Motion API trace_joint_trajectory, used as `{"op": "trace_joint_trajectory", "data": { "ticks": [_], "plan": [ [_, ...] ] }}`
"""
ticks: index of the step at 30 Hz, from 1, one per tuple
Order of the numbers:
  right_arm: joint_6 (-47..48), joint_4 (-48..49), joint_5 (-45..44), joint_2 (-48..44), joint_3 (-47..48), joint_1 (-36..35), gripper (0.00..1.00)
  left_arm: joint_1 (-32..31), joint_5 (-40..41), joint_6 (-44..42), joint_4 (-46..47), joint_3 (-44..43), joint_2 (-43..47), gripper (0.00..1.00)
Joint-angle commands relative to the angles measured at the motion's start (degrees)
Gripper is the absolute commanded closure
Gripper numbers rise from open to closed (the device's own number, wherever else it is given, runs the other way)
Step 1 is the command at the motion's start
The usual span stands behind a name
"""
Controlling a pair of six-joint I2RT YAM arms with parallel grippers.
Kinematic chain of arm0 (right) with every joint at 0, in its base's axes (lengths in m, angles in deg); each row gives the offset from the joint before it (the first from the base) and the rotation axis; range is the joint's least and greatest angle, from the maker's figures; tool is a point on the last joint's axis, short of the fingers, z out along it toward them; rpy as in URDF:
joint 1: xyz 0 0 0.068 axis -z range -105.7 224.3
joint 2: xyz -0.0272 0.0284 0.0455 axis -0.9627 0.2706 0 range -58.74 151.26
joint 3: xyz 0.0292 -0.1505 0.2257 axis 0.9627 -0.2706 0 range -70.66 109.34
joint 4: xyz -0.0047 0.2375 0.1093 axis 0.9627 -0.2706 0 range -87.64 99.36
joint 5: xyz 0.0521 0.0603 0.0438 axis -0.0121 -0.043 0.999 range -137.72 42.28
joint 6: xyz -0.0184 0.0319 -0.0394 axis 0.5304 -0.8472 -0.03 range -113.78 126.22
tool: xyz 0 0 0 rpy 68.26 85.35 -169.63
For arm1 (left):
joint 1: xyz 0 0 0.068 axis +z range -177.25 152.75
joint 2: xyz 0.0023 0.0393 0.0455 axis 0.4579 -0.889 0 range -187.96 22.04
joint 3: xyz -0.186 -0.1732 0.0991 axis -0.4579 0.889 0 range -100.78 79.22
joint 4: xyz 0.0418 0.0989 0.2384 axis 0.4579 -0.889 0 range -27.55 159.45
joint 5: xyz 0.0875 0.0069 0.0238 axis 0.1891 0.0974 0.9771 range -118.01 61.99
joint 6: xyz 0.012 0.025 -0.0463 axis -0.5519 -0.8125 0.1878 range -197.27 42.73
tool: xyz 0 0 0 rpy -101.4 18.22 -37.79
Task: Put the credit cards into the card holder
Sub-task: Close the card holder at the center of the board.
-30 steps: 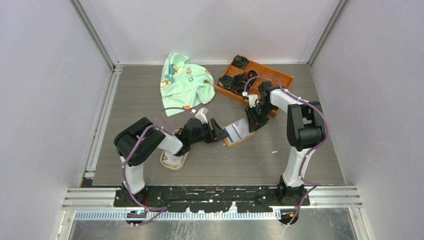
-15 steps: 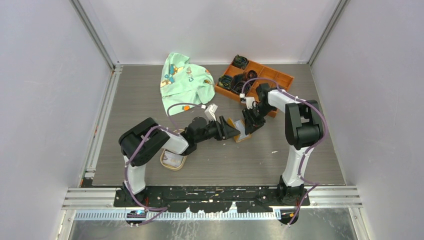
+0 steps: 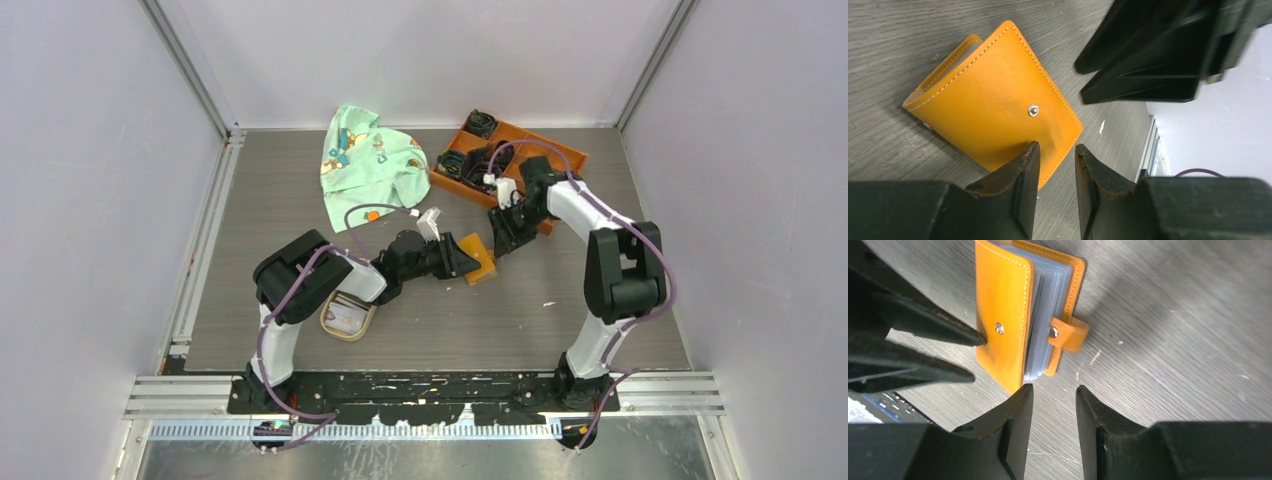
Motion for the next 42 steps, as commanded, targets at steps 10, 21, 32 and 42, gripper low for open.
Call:
{"op": "trace_joint_trajectory", "data": {
  "ticks": [10, 21, 32, 42],
  "plan": [
    [26.53, 12.70, 0.68, -9.19, -10.23, 0.95, 0.43, 1.26, 0.91, -6.26, -7.09, -2.13, 3.47, 0.71],
    [64.62, 7.93, 7.27, -4.23, -8.45, 0.91, 0.30, 1.91, -2.19, -7.19, -6.91, -3.05, 3.51, 0.70],
    [73.31, 1.93, 11.36, 1.28, -3.87, -1.05, 0.35, 1.98, -3.52, -10.76, -9.42, -4.87, 3.97, 0.70],
    [73.19, -0.77, 12.35, 2.79, -1.08, -2.39, 0.65, 2.92, -5.36, -13.09, -11.66, -8.03, 2.75, 0.71]
  ]
}}
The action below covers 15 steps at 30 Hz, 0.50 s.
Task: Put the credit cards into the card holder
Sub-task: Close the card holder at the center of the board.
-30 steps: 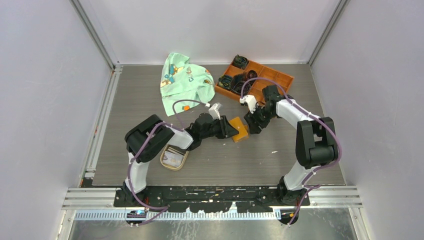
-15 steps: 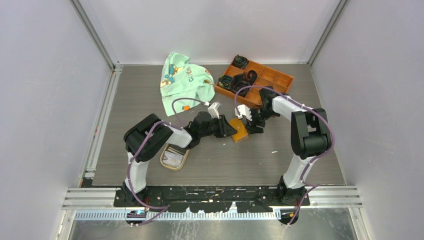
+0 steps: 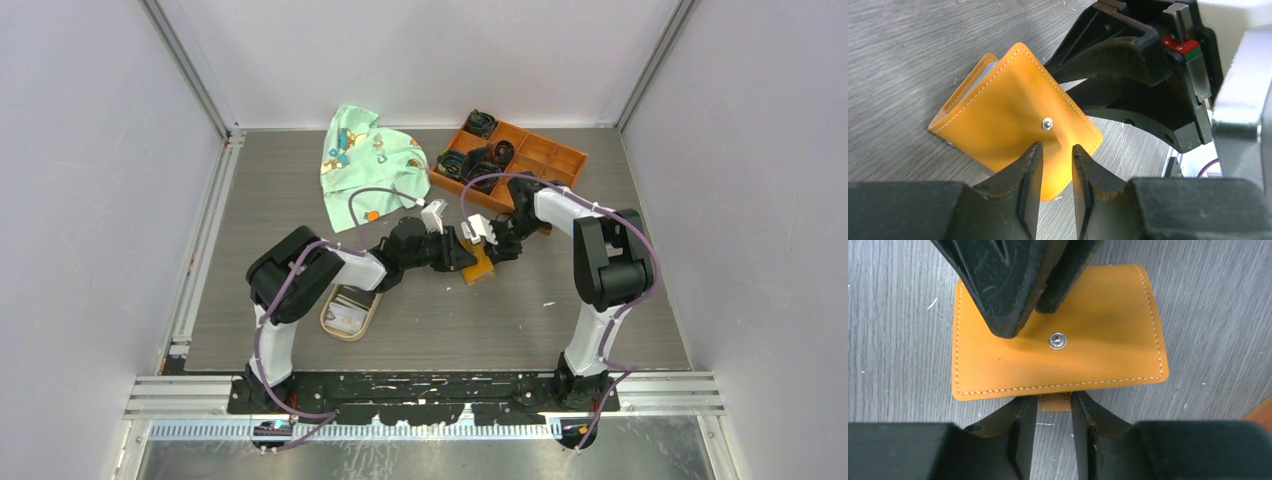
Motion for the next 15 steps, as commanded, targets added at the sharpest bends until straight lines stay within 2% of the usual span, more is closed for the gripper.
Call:
{"op": "trace_joint_trajectory", "data": {
  "ticks": [1, 8, 12, 15],
  "plan": [
    [0.02, -1.84, 2.12, -0.43, 2.74, -0.47, 0.69, 0.70, -1.58, -3.15, -0.56, -3.71, 0.96, 0.71],
    [-4.65, 1.60, 3.06, -3.97, 0.74, -0.21, 0.82, 0.89, -1.24, -3.99, -2.65, -4.90, -1.95, 0.76],
    [-6.30, 2.89, 1.68, -3.75, -0.38, 0.11, 0.83, 0.94, 0.12, -3.43, -4.69, -5.00, -4.52, 0.79],
    [-8.09, 3.76, 1.32, -3.88, -1.25, 0.77, 0.78, 0.98, 0.17, -2.67, -5.31, -5.08, -6.03, 0.81]
  ]
}}
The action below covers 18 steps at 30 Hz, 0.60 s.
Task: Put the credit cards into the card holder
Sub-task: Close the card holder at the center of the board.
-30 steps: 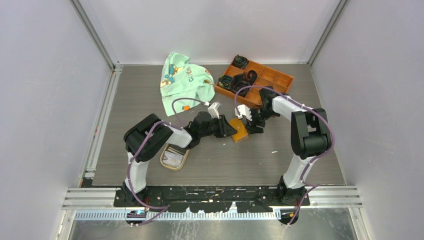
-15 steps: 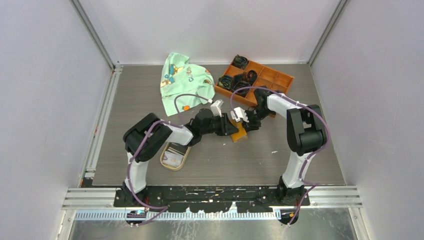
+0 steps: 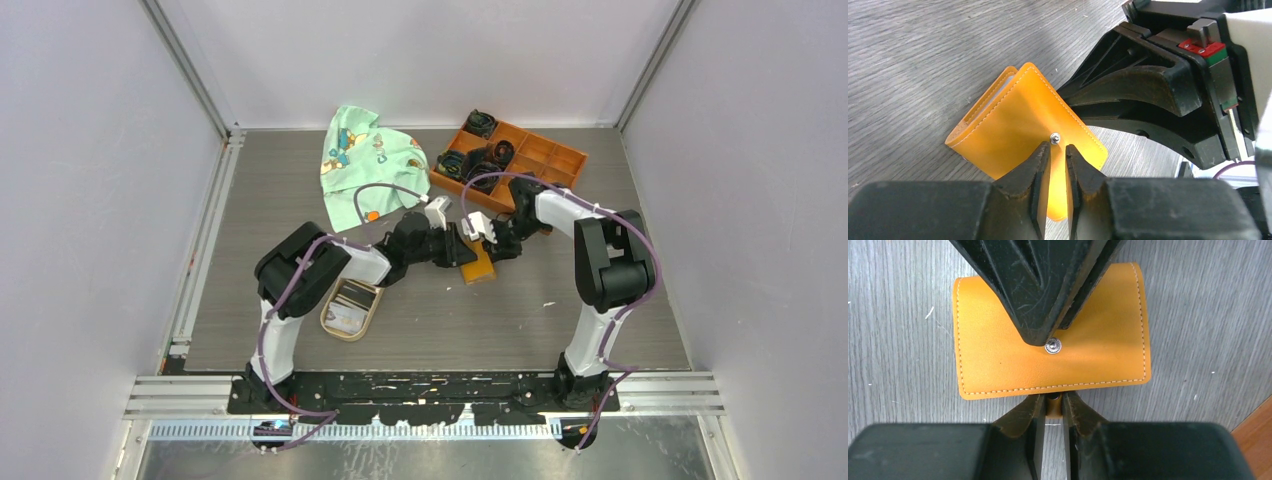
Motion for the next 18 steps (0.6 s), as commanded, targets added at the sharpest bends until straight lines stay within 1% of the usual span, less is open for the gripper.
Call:
{"op": "trace_joint_trajectory", "data": {
  "ticks": [1, 10, 13, 18],
  "plan": [
    [-4.15, 1.98, 1.15, -3.44, -0.73, 1.11, 0.75, 0.24, 1.14, -0.12, -3.19, -0.75, -2.96, 0.81],
    [-17.82, 10.03, -2.53, -7.40, -2.94, 3.38, 0.58, 0.26, 1.66, 0.22, -5.93, -0.85, -3.84, 0.84],
    [-24.89, 13.49, -5.24, -8.33, -3.16, 3.42, 0.56, 0.26, 1.50, 0.50, -6.07, -0.95, -4.01, 0.84],
    [-33.23, 14.52, -7.03, -9.72, -2.54, 3.42, 0.55, 0.16, 1.14, 1.46, -6.93, -1.44, -4.35, 0.85]
  ]
}}
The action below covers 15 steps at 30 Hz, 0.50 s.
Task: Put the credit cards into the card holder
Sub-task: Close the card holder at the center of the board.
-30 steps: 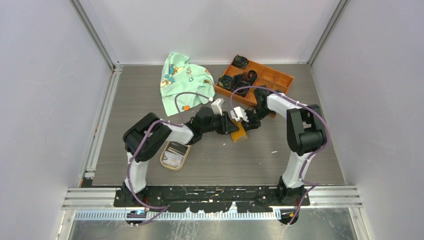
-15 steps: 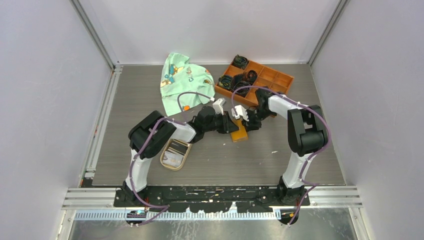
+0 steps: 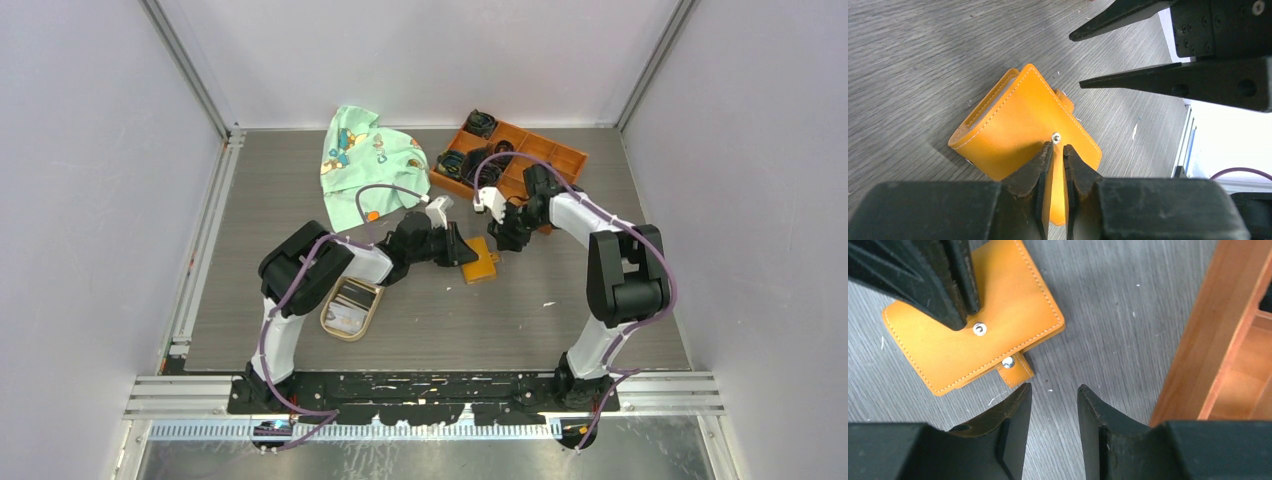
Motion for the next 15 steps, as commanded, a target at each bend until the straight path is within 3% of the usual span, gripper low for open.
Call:
{"op": "trace_joint_trajectory", "data": {
  "ticks": [1, 3, 5, 12, 15],
  "plan": [
    [-12.71, 3.31, -1.87, -3.88, 1.16, 0.32, 0.54, 0.09, 1.46, -0.22, -7.49, -0.13, -2.48, 0.85],
    [-17.17, 1.55, -1.29, -4.80, 2.37, 0.32, 0.53, -0.12, 1.80, 0.10, -8.46, -0.28, -2.39, 0.85],
    [-15.29, -3.00, 0.78, -5.38, 3.07, 0.34, 0.50, -0.27, 1.84, 0.69, -7.94, 0.17, -2.36, 0.85],
    [16.13, -8.69, 3.22, -4.12, -2.71, 0.14, 0.41, -0.20, 0.48, 1.82, -3.88, 1.98, -1.86, 0.84],
    [23.54, -12.02, 5.46, -1.24, -0.10, 0.15, 0.41, -0.30, -0.22, 0.88, -3.59, 2.08, -1.32, 0.84]
  ]
}}
